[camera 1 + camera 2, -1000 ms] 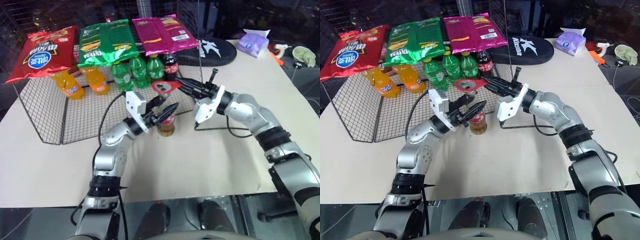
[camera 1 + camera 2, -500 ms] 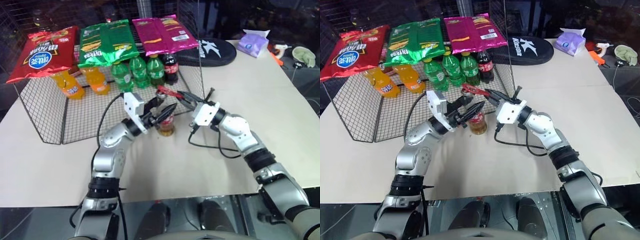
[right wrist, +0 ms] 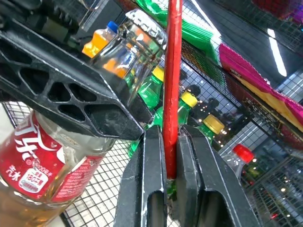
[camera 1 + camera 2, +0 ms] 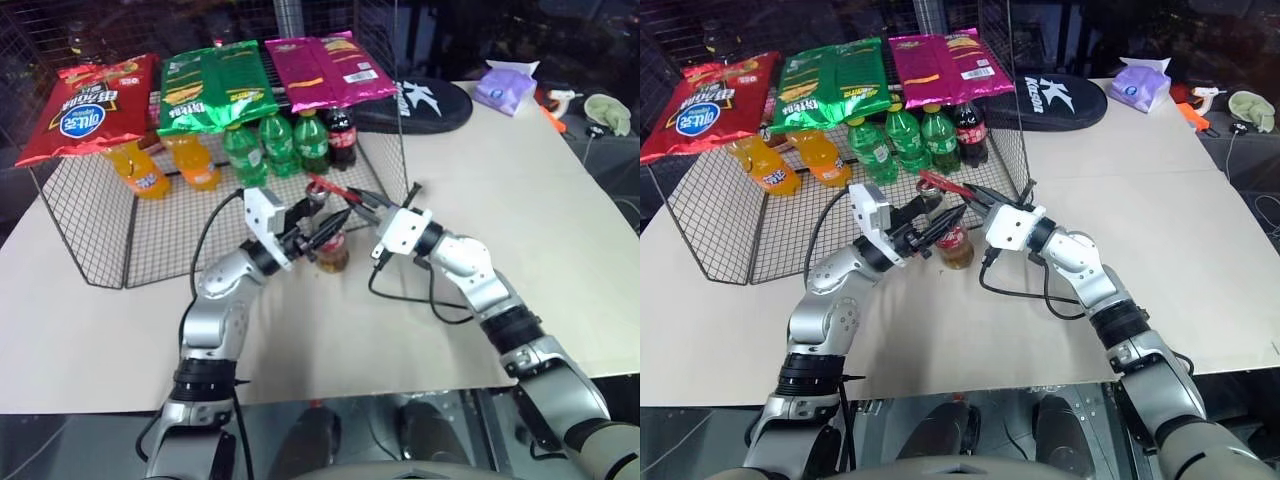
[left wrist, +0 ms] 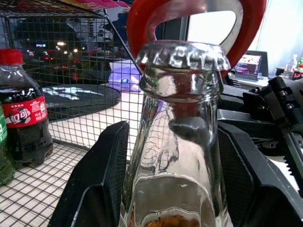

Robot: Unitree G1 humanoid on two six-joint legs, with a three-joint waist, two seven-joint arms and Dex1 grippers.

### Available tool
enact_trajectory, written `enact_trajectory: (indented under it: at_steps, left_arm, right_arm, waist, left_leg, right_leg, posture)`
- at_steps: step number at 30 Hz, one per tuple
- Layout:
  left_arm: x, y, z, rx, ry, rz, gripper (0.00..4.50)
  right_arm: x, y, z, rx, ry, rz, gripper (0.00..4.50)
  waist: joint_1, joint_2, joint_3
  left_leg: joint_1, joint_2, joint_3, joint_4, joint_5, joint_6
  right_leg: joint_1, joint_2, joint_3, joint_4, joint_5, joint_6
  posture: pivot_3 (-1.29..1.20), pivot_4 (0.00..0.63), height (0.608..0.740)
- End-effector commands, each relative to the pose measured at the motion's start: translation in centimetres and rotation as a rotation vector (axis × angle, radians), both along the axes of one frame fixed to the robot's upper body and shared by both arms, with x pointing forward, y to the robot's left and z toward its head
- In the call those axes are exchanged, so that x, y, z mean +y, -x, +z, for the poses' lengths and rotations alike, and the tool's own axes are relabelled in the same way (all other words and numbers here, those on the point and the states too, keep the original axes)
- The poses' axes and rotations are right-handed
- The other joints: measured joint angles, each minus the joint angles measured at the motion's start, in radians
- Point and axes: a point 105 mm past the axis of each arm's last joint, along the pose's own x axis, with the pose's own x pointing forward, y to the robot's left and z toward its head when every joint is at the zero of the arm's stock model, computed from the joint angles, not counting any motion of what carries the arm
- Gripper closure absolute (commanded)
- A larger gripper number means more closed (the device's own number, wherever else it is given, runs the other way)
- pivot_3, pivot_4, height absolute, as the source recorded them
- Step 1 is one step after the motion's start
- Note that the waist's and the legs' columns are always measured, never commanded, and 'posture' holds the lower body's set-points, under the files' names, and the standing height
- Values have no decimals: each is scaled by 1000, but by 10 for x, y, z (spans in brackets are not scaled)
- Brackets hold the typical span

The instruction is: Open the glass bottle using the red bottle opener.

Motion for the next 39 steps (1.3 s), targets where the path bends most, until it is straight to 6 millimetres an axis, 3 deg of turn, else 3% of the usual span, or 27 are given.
enact_trajectory:
  at_steps: [1,7,14,18,23,31,39]
  left_arm:
    - [-15,4,-1,7,-10,-58,2362]
    - [-14,3,0,7,-15,-59,2362]
    - [-14,1,1,3,-18,-59,2362]
    - [-14,1,-1,4,-17,-62,2362]
    - [-15,-2,-3,4,-17,-69,2362]
    - [-19,-5,-3,0,-17,-82,2362]
    - [-21,-6,-4,-3,-16,-86,2362]
  right_arm:
    - [10,-1,-8,-45,69,12,4500]
    - [9,-2,4,-165,49,-5,4500]
    - [16,14,-8,-225,101,81,4500]
    - [16,21,-5,-245,127,145,4500]
    - [5,13,1,-309,236,141,4500]
    - [-16,-17,46,-495,319,18,4500]
    - [-25,-17,94,-664,286,-24,4500]
  waist:
    - [-1,0,0]
    - [-1,0,0]
    - [-1,0,0]
    - [-1,0,0]
    - [0,0,0]
    - [2,0,0]
    - [-1,0,0]
  left_leg:
    - [0,0,0,0,0,0]
    - [0,0,0,0,0,0]
    - [0,0,0,0,0,0]
    - [0,0,0,0,0,0]
    - [0,0,0,0,0,0]
    - [0,-1,0,0,0,0]
    - [-1,-1,0,-1,0,0]
  right_leg:
    - [0,0,0,0,0,0]
    - [0,0,0,0,0,0]
    - [0,0,0,0,0,0]
    - [0,0,0,0,0,0]
    - [1,0,0,0,0,0]
    - [1,0,0,0,0,0]
    - [0,0,0,-2,0,0]
  posture:
    - [0,150,740]
    - [0,150,740]
    - [0,150,740]
    - [0,150,740]
    - [0,150,740]
    - [0,150,740]
    - [0,150,740]
